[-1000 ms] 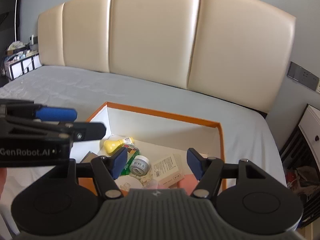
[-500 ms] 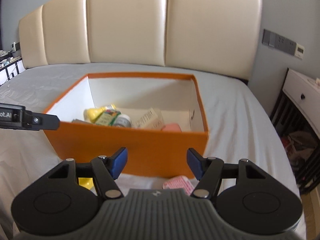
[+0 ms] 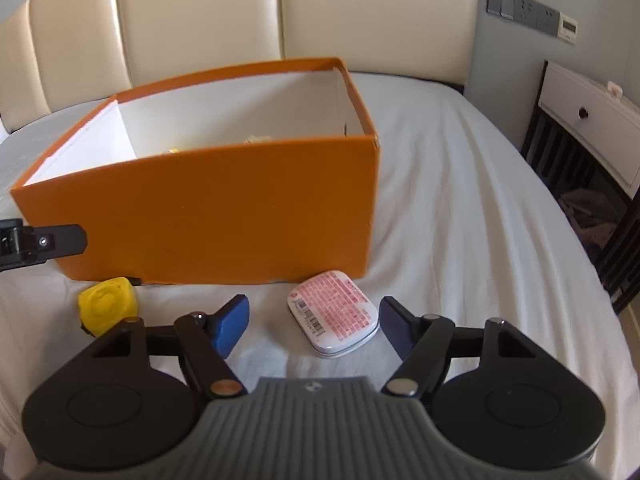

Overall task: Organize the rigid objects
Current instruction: 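Grasp the yellow tape measure with the left while the right grasps the pink tin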

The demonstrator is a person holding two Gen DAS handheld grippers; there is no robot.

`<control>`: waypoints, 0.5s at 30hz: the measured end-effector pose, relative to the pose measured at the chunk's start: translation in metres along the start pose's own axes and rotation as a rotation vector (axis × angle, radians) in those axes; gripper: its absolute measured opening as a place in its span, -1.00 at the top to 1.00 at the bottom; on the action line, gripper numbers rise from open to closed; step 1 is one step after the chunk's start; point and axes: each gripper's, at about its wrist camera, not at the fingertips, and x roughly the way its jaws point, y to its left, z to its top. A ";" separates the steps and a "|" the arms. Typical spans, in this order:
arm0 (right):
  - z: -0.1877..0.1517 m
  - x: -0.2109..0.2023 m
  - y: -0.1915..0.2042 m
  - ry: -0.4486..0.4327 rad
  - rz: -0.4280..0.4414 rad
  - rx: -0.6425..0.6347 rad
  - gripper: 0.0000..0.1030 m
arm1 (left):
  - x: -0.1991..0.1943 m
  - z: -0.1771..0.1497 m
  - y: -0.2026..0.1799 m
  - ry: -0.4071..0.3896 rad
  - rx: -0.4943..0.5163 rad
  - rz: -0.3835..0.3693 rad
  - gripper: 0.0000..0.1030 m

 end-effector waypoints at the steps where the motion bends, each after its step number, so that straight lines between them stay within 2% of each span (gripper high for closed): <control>1: 0.000 0.003 0.000 0.004 -0.004 -0.002 -0.39 | 0.002 -0.001 0.000 0.002 0.005 0.012 -0.40; 13: -0.005 0.036 0.004 0.049 -0.042 -0.004 -0.39 | 0.018 -0.007 0.005 0.018 0.026 0.010 -0.40; 15: -0.005 0.036 0.007 0.044 -0.052 -0.015 -0.32 | 0.019 -0.008 0.006 0.029 0.024 0.006 -0.40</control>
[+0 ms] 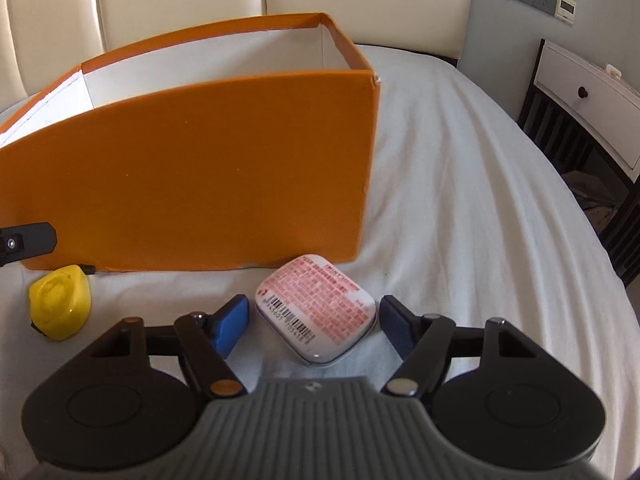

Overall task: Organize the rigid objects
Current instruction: 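Grasp the yellow tape measure with the left while the right grasps the pink tin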

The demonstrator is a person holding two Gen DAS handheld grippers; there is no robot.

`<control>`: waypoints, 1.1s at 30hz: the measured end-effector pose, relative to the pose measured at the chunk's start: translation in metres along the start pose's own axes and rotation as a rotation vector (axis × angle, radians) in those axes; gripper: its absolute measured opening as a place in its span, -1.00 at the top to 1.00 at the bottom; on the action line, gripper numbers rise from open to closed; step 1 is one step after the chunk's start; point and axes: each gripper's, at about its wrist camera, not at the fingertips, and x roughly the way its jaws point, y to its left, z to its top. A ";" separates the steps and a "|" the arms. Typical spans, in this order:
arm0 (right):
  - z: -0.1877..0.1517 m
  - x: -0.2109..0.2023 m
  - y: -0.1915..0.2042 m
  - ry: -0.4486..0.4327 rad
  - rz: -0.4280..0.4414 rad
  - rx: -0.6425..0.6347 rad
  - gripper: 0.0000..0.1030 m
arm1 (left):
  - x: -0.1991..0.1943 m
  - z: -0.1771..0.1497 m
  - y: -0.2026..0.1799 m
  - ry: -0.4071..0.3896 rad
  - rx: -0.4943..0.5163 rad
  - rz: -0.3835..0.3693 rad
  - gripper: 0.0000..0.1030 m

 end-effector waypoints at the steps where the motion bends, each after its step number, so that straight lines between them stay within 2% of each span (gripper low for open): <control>1: -0.001 0.000 0.001 -0.002 -0.002 -0.006 -0.27 | 0.000 -0.001 0.001 0.005 -0.003 -0.001 -0.40; 9: -0.008 0.003 0.006 -0.017 -0.020 -0.044 -0.23 | -0.003 -0.001 -0.001 0.008 -0.002 -0.041 -0.42; 13: -0.010 -0.001 0.007 -0.013 -0.014 -0.043 -0.23 | -0.005 -0.002 -0.005 0.010 0.031 -0.063 -0.53; 16: -0.007 -0.002 0.001 -0.006 -0.003 -0.022 -0.23 | -0.004 -0.005 -0.008 0.057 0.054 -0.069 -0.65; 19: -0.005 -0.003 -0.001 0.002 0.004 -0.011 -0.23 | 0.000 -0.010 -0.013 0.097 0.088 -0.052 -0.68; 23: -0.003 -0.003 -0.001 0.003 0.002 -0.019 -0.23 | 0.002 -0.018 -0.021 0.091 0.174 0.006 -0.68; 33: -0.002 -0.003 -0.001 0.005 0.003 -0.022 -0.23 | 0.020 -0.025 -0.020 0.148 0.179 0.042 -0.71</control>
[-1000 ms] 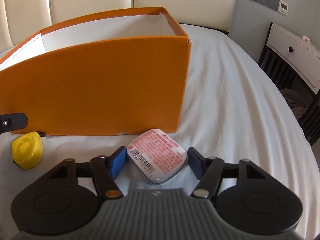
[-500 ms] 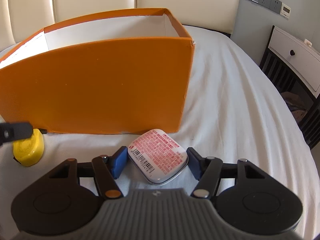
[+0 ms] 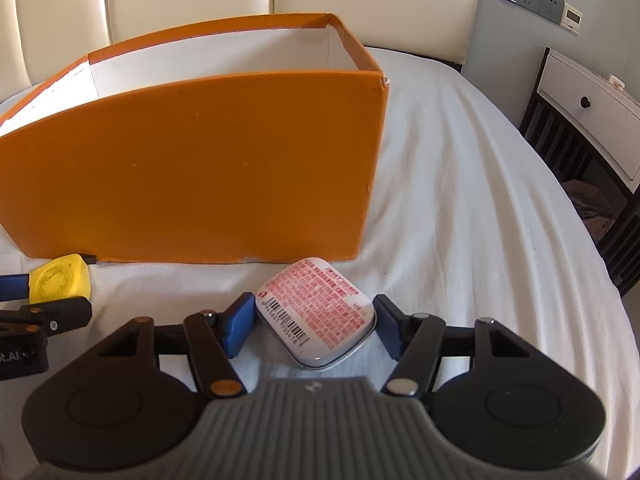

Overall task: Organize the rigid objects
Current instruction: 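Grasp the yellow tape measure with the left while the right grasps the pink tin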

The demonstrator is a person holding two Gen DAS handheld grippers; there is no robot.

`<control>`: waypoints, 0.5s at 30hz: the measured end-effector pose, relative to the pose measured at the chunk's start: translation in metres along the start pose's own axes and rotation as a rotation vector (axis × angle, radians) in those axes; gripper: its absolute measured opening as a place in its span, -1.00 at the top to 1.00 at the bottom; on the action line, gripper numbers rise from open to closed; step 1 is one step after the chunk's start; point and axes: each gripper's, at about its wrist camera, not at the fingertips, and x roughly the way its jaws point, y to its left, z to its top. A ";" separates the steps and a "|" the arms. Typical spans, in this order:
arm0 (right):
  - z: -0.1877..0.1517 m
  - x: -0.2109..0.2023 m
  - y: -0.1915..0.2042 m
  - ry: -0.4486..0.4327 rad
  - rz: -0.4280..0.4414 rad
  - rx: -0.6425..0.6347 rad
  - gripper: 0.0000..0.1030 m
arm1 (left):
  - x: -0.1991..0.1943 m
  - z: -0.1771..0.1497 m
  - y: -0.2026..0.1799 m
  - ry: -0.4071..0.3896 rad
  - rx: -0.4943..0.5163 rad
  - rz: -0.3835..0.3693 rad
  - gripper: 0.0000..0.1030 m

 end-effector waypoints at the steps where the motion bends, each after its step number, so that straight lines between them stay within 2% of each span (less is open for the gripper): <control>1: 0.000 0.000 0.000 0.000 0.000 0.001 -0.23 | 0.001 0.000 0.000 0.002 0.003 0.005 -0.71; 10: -0.001 0.001 0.001 0.001 -0.005 -0.002 -0.24 | 0.009 0.001 0.004 -0.005 -0.022 0.009 -0.71; 15: 0.000 0.001 -0.001 0.002 0.000 0.008 -0.26 | 0.011 0.001 0.006 -0.018 -0.026 0.012 -0.54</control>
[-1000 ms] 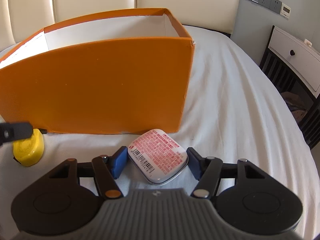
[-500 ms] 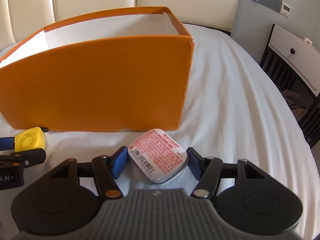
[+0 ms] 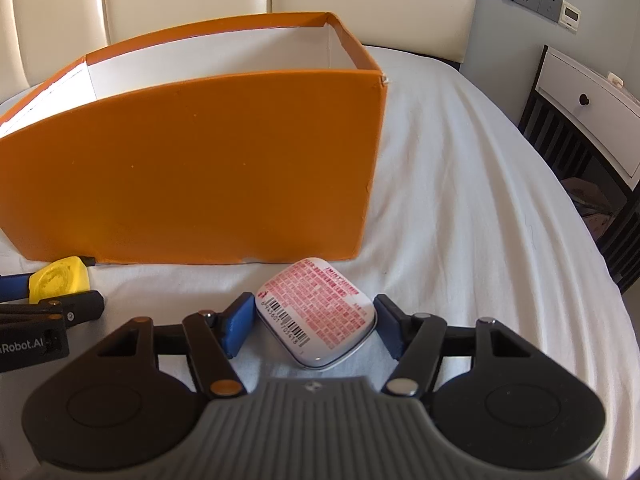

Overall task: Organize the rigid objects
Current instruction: 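Grasp the yellow tape measure with the left while the right grasps the pink tin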

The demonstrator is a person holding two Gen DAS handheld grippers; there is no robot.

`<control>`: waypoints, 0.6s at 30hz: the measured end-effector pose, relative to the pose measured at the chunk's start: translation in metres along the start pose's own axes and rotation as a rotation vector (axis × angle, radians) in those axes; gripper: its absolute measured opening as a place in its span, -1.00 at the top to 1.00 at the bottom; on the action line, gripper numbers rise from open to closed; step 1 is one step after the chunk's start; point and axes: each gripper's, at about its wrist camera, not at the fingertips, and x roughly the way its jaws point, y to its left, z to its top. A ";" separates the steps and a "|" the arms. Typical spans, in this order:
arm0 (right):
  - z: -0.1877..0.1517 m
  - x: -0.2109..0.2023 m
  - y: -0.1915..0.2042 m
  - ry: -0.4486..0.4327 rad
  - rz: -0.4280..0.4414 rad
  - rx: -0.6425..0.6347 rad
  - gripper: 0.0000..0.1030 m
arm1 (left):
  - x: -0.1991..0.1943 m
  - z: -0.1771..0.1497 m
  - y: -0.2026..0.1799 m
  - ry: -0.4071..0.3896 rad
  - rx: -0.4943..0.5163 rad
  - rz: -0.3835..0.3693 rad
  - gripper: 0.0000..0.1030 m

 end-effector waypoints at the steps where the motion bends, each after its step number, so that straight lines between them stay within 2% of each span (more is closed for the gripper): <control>1: 0.000 0.000 0.000 0.000 -0.001 -0.002 -0.26 | 0.000 0.001 0.000 -0.001 -0.002 0.002 -0.50; 11: -0.001 -0.001 0.004 -0.005 -0.010 -0.022 -0.23 | -0.004 -0.002 -0.006 -0.014 0.031 0.017 -0.49; 18: -0.004 -0.009 0.007 -0.009 0.002 -0.022 -0.23 | -0.012 -0.001 -0.005 -0.007 0.017 0.012 -0.48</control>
